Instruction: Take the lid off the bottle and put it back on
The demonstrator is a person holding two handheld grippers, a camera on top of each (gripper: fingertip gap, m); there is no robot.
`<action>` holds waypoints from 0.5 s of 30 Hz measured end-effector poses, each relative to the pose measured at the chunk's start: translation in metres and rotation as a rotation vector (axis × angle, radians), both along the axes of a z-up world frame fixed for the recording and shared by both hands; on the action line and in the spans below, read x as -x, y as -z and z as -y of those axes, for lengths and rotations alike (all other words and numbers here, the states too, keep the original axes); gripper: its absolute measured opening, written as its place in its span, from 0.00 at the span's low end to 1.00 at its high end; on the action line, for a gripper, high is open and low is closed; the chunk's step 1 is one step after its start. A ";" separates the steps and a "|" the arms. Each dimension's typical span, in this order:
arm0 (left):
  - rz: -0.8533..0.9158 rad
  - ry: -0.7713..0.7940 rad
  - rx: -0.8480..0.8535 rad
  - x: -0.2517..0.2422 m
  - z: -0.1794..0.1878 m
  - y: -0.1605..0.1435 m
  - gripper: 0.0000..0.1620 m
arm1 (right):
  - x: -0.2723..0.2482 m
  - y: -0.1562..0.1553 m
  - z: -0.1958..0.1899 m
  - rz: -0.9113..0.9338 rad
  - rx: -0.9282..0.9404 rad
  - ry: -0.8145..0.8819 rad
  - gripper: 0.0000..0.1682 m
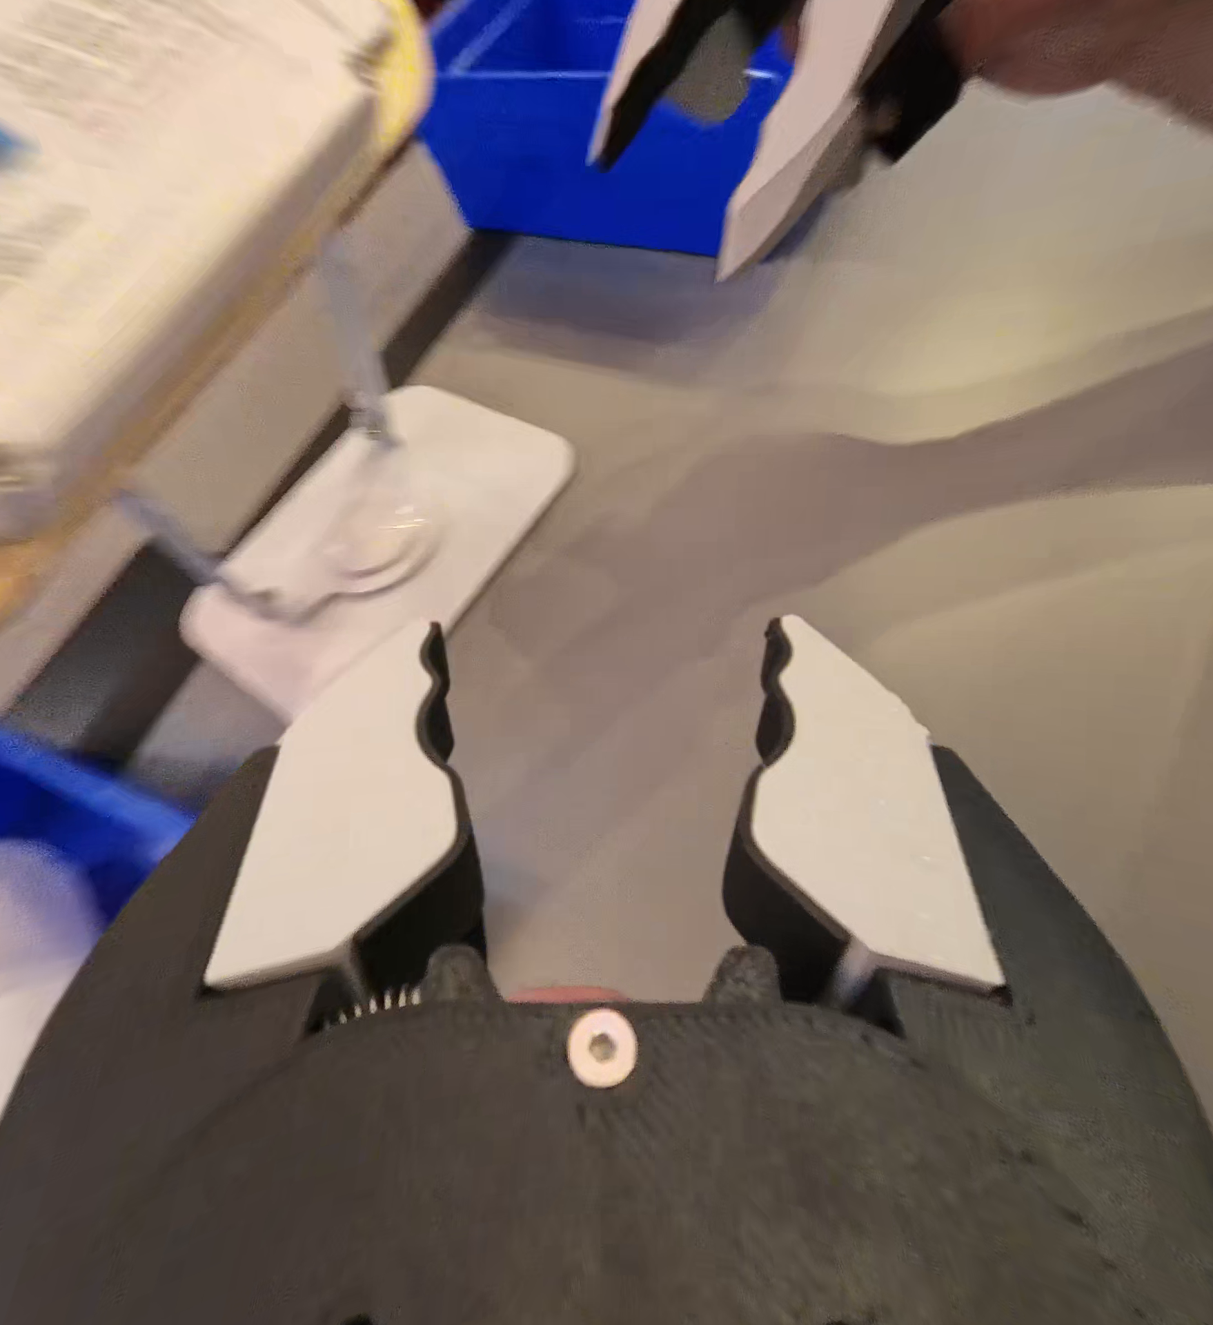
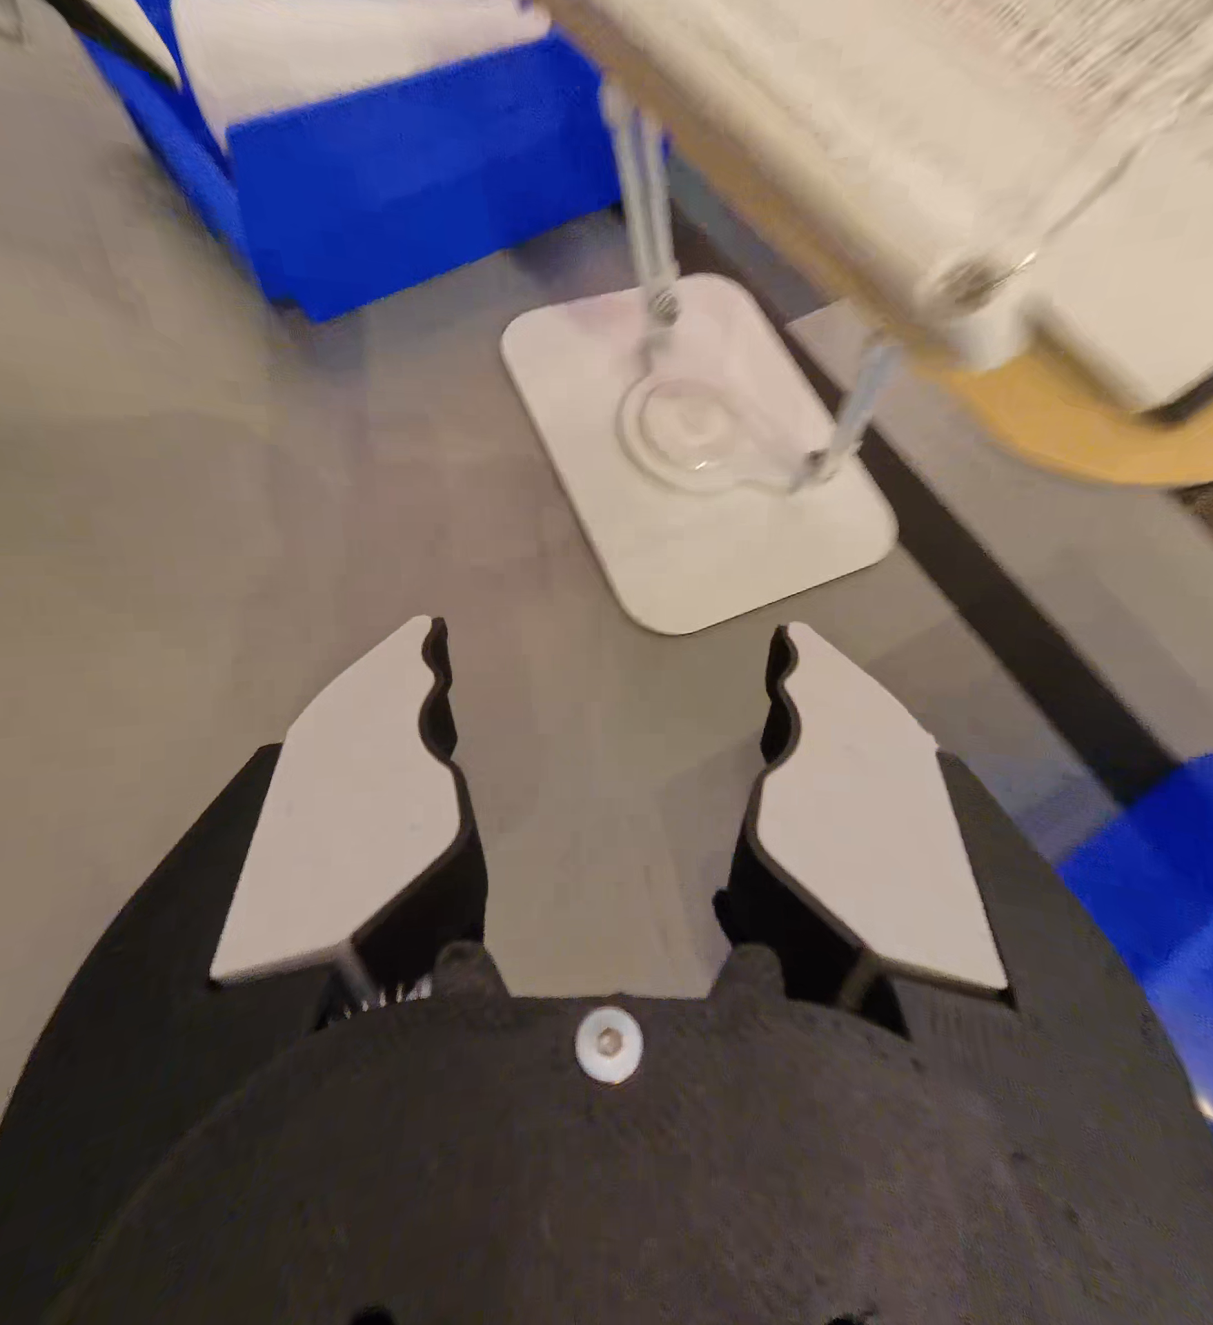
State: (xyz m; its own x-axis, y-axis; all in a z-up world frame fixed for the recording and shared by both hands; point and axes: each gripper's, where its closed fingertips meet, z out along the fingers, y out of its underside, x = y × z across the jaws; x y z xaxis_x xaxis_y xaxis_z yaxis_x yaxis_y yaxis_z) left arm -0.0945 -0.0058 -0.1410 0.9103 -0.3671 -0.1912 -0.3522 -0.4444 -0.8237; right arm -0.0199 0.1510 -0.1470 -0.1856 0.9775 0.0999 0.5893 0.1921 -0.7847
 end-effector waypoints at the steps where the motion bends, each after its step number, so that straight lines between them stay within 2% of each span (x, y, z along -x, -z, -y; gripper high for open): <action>1: 0.014 0.027 0.024 -0.022 -0.005 0.016 0.53 | 0.001 0.018 0.012 0.018 0.030 -0.016 0.52; 5: 0.016 -0.003 0.105 -0.055 -0.035 0.064 0.64 | 0.004 0.080 0.029 0.083 0.122 -0.023 0.59; 7: 0.031 -0.058 0.163 -0.048 -0.049 0.084 0.69 | 0.004 0.099 0.024 0.098 0.101 -0.008 0.60; 9: 0.028 -0.110 0.245 -0.036 -0.056 0.108 0.76 | 0.000 0.111 0.026 0.147 0.080 -0.020 0.61; 12: 0.010 -0.169 0.286 -0.023 -0.060 0.130 0.78 | -0.002 0.124 0.020 0.184 -0.001 -0.006 0.67; 15: 0.055 -0.207 0.316 -0.020 -0.061 0.135 0.82 | -0.002 0.128 0.019 0.194 0.055 0.008 0.70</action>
State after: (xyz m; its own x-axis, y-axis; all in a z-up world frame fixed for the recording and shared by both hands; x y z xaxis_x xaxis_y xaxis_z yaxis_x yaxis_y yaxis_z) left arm -0.0749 0.0555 -0.2758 0.9771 -0.2074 -0.0467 -0.1874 -0.7365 -0.6500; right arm -0.0174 0.1320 -0.2751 -0.1886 0.9820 0.0089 0.7321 0.1466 -0.6653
